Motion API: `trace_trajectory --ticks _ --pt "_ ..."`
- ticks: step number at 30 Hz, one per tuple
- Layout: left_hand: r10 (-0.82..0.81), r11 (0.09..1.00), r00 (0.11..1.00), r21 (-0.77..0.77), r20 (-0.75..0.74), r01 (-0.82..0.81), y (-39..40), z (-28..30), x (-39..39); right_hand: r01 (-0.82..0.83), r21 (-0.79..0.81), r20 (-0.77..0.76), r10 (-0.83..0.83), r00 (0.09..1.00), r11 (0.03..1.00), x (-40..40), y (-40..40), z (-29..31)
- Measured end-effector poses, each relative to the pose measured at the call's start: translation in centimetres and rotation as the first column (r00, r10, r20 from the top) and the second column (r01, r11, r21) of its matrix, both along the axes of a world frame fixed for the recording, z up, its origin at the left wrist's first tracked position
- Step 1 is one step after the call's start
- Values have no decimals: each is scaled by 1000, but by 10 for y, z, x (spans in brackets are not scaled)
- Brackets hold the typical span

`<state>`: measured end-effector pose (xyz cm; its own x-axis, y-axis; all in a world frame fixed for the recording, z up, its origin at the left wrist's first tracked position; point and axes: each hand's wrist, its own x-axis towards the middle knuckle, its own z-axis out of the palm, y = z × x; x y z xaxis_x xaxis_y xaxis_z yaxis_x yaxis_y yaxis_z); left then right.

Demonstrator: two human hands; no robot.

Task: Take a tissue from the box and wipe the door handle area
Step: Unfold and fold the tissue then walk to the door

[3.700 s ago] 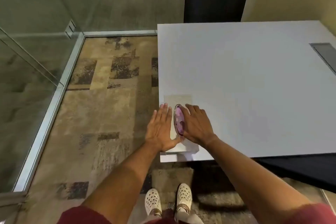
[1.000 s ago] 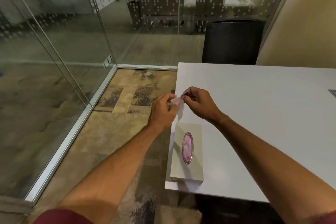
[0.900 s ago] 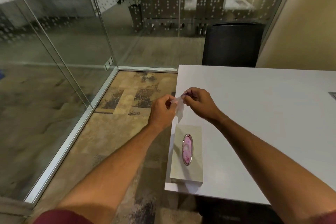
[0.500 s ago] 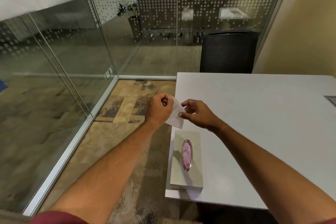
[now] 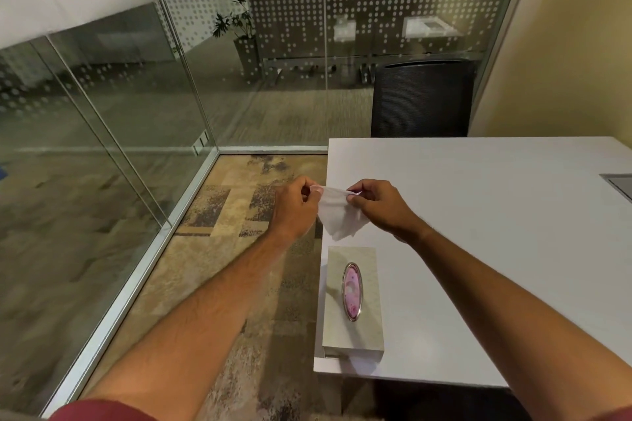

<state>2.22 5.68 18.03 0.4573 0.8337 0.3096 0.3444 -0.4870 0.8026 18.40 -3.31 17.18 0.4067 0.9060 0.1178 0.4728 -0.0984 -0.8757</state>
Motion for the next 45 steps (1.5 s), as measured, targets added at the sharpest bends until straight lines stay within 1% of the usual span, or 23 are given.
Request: trace_trajectory --ticks 2,7,11,13,16,18,19,20,22,25,28,30,33,36,39,42,45 --pt "-1 1000 1000 0 4 1 -1 1 1 25 10 41 -25 999 1000 -1 -2 1" --pt "-39 991 997 128 -67 47 0 4 -1 39 33 166 -43 985 999 2 -7 4" --pt "-96 977 991 181 -93 111 5 9 -2 28 -29 216 -21 976 999 6 -12 13" --pt "-121 971 987 197 -104 139 7 11 -3 20 -78 198 -5 980 997 8 -12 19" --pt "-189 944 974 249 -123 215 10 14 -6 -22 -214 124 50 991 977 10 -13 30" --pt "-235 898 955 337 -178 284 13 14 -8 -77 -292 35 91 995 953 11 -14 34" --pt "-248 886 952 355 -180 298 14 14 -8 -102 -309 -26 99 995 946 12 -15 35" --pt "-249 894 956 341 -156 289 14 14 -7 -116 -309 -85 94 992 944 12 -15 36" --pt "-221 937 972 259 -76 233 14 12 -6 -103 -270 -177 56 983 957 12 -16 36" --pt "-199 978 980 61 -23 200 11 4 -4 -68 -209 -272 9 962 976 12 -15 36" --pt "-258 957 966 -144 -21 253 11 -2 -5 -44 -183 -310 -15 951 982 11 -16 38" --pt "-271 943 962 -210 -33 258 9 -5 -4 -39 -178 -317 -20 948 983 12 -17 39" --pt "-251 942 967 -237 -37 236 7 -5 -2 -42 -177 -332 -19 943 983 12 -17 39" --pt "-211 934 977 -289 33 212 8 -1 1 -34 -187 -268 -18 963 982 14 -18 41" --pt "-159 925 984 -336 80 177 14 5 2 -54 -237 -214 3 977 970 20 -21 46" --pt "-167 934 982 -304 87 186 20 10 2 -93 -279 -121 61 991 956 27 -24 49" --pt "-208 950 978 -234 19 206 23 13 3 -69 -254 -93 47 995 965 28 -23 47"
